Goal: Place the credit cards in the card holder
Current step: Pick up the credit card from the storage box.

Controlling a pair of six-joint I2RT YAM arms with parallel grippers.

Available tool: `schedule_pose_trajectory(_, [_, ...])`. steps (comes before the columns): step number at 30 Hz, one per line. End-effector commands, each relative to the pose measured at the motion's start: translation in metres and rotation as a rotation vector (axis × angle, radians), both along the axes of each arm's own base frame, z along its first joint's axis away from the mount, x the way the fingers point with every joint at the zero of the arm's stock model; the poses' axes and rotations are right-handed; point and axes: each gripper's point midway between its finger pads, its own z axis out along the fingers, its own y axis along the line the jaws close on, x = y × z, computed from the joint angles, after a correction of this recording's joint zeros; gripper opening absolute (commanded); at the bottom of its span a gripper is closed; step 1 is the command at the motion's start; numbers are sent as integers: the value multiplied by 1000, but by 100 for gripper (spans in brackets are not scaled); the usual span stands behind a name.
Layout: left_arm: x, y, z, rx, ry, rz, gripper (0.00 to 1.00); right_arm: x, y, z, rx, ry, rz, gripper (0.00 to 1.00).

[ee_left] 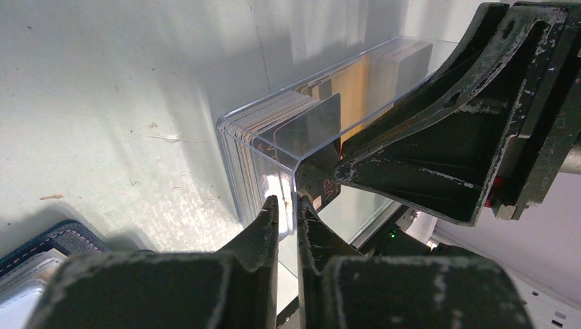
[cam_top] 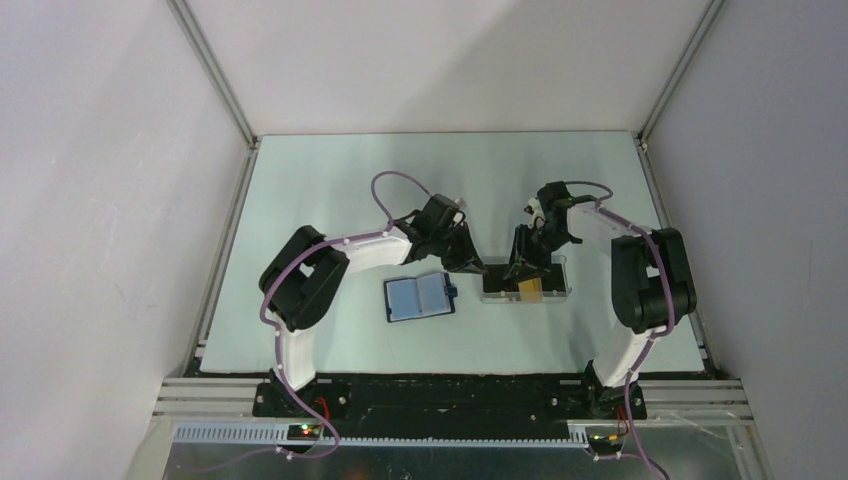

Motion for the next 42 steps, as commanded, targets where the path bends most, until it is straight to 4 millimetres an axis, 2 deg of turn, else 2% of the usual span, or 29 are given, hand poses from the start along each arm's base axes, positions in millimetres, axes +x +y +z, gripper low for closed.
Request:
schedule_pose_trajectory(1, [-34, 53, -90, 316, 116, -12, 0, -2, -2, -13, -28, 18, 16, 39])
schedule_pose_trajectory(10, [-33, 53, -90, 316, 116, -11, 0, -16, -15, -24, -222, 23, 77, 40])
schedule_pose_trajectory(18, [-34, 53, -90, 315, 116, -13, 0, -19, -8, -30, -199, 55, 95, 38])
schedule_pose_trajectory(23, [-33, 53, -90, 314, 114, -12, 0, -17, -18, -35, -295, 54, 110, 34])
schedule_pose_trajectory(27, [-33, 52, -89, 314, 113, -14, 0, -16, -23, -37, -346, 47, 117, 29])
schedule_pose_trajectory(35, [-33, 52, -89, 313, 113, -14, 0, -16, -30, -36, -390, 37, 120, 1])
schedule_pose_trajectory(42, [-33, 53, -89, 314, 113, -13, 0, -8, -18, -12, -279, -18, 85, 0])
